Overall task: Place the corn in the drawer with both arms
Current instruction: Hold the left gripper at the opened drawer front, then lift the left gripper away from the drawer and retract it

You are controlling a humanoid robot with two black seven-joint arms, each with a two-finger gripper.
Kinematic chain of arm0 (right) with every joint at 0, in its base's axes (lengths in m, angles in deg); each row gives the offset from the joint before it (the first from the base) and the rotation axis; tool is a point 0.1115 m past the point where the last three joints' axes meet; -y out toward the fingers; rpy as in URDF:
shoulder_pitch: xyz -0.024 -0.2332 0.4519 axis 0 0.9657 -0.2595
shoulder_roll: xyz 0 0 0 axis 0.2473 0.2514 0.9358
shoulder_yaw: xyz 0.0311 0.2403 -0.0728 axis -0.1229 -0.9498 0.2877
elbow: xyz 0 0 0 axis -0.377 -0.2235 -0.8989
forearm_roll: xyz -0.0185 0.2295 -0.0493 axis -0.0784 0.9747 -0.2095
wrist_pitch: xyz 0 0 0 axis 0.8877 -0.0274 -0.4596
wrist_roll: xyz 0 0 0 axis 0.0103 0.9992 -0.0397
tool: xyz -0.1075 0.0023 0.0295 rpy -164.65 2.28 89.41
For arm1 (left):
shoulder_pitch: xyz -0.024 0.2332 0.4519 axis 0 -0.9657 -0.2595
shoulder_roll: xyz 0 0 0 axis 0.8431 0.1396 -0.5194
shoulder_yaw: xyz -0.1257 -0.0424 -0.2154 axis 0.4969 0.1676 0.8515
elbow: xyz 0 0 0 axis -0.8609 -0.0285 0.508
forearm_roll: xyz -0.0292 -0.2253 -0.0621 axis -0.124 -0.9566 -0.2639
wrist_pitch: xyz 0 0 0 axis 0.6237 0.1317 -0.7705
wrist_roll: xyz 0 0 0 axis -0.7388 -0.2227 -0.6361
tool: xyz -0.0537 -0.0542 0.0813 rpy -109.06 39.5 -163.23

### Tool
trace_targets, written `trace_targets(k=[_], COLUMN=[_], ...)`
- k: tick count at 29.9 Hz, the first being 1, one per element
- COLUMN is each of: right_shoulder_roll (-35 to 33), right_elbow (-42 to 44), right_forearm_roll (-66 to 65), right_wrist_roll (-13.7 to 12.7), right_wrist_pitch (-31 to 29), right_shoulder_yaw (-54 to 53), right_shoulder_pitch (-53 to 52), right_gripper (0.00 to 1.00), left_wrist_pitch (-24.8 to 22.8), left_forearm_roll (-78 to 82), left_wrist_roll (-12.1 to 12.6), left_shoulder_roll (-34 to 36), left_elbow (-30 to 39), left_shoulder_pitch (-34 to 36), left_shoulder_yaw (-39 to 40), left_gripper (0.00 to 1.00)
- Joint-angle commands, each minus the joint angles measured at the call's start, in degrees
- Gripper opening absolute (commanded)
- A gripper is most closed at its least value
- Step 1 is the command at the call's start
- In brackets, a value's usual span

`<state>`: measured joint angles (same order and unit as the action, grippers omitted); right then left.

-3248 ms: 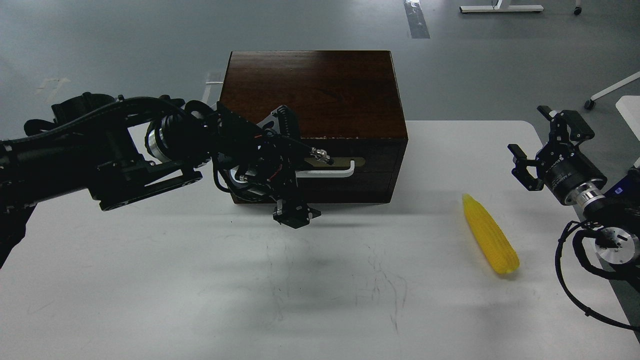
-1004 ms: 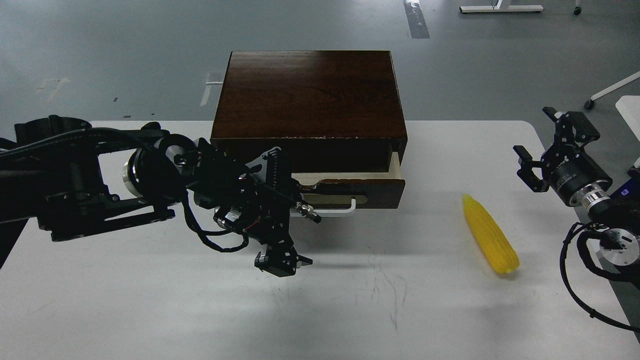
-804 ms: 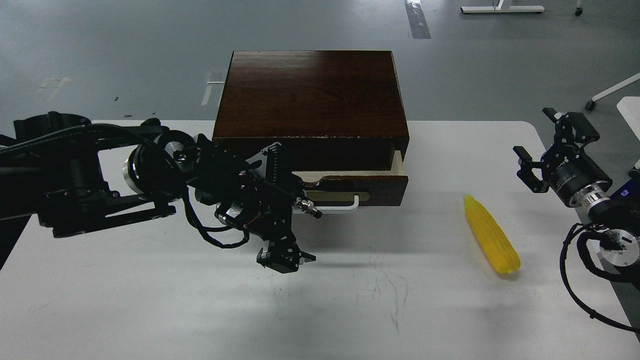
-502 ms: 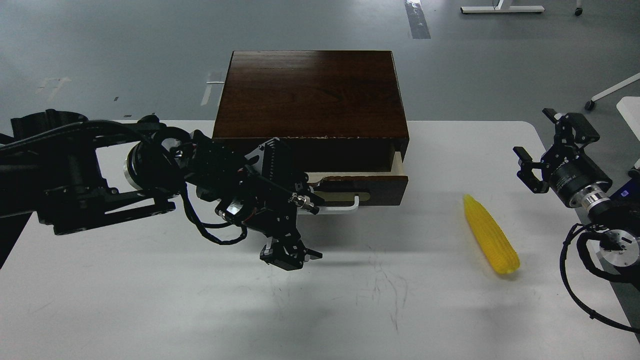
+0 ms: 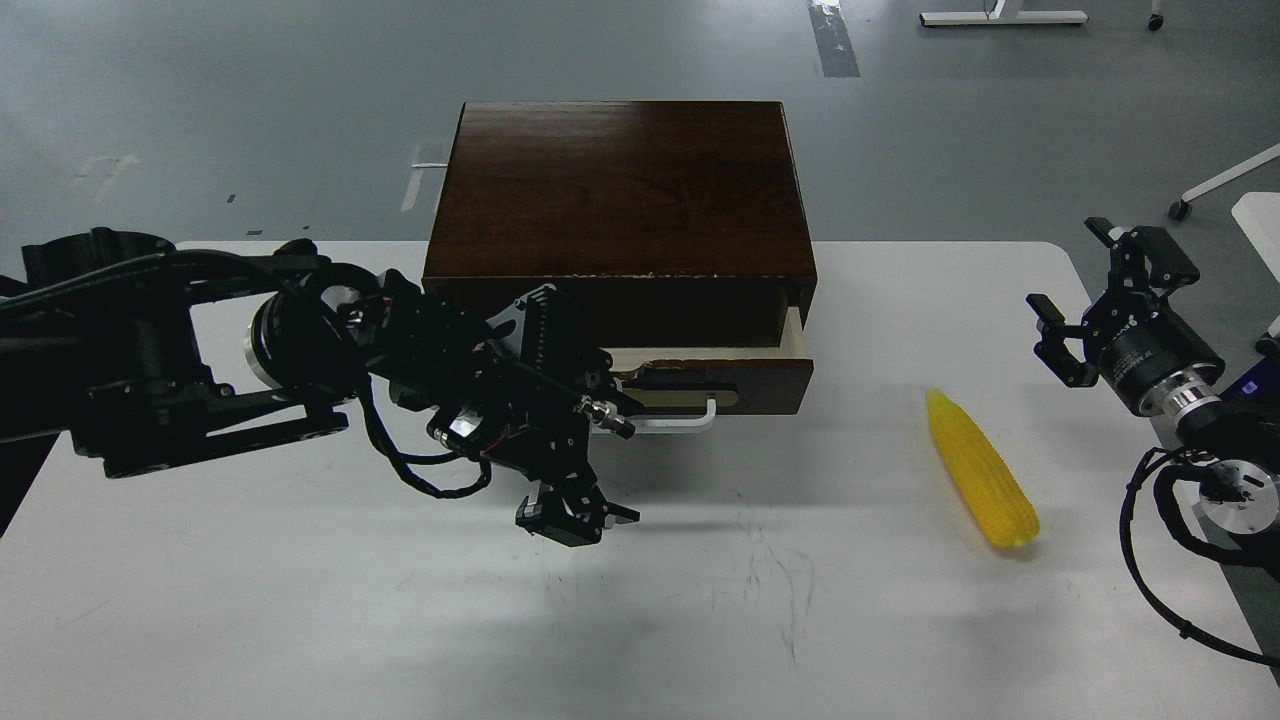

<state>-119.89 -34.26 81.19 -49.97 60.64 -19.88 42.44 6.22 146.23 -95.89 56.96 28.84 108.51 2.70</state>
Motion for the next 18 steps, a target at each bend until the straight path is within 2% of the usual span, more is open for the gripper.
trace_targets(k=[1,5,10,13,15,16,18], right_shoulder_roll=[0.00,0.00,0.00,0.00,0.00,0.00,0.00], right_elbow=[0.07,0.16,0.16,0.16,0.16,0.16,0.16], right_forearm_roll=[0.00,0.00,0.00,0.00,0.00,0.00,0.00], right_wrist_roll=[0.00,0.00,0.00,0.00,0.00,0.00,0.00], right_wrist_pitch=[0.00,0.00,0.00,0.00,0.00,0.00,0.00], right_shoulder_yaw=[-0.26,-0.26,-0.26,-0.26,-0.17,-0.17,-0.17], right_shoulder_pitch=[0.02,0.11,0.37,0.37,0.37,0.37,0.46], right_gripper=[1.00,1.00,1.00,1.00,1.00,1.00,1.00], left_wrist_pitch=[-0.44,-0.44,-0.44,-0.53,-0.62,-0.62,-0.62], left_forearm_roll=[0.01,-4.82,-29.41,-54.54,-76.63,-76.74,-94.50], left_wrist_roll=[0.03,0.03,0.03,0.03,0.03,0.03,0.03], left_shoulder_roll=[3.67,6.58,11.41,15.63,18.61,18.63,20.73], left_elbow=[4.62,5.16,3.50,0.33,-3.43,-3.45,-7.13], left_shoulder_pitch=[3.56,4.36,3.75,3.22,1.38,1.37,-1.69], left_shoulder_yaw=[0.26,2.54,6.59,6.68,6.68,6.68,6.68], left_gripper=[0.98,0.98,0.98,0.98,0.98,0.98,0.98])
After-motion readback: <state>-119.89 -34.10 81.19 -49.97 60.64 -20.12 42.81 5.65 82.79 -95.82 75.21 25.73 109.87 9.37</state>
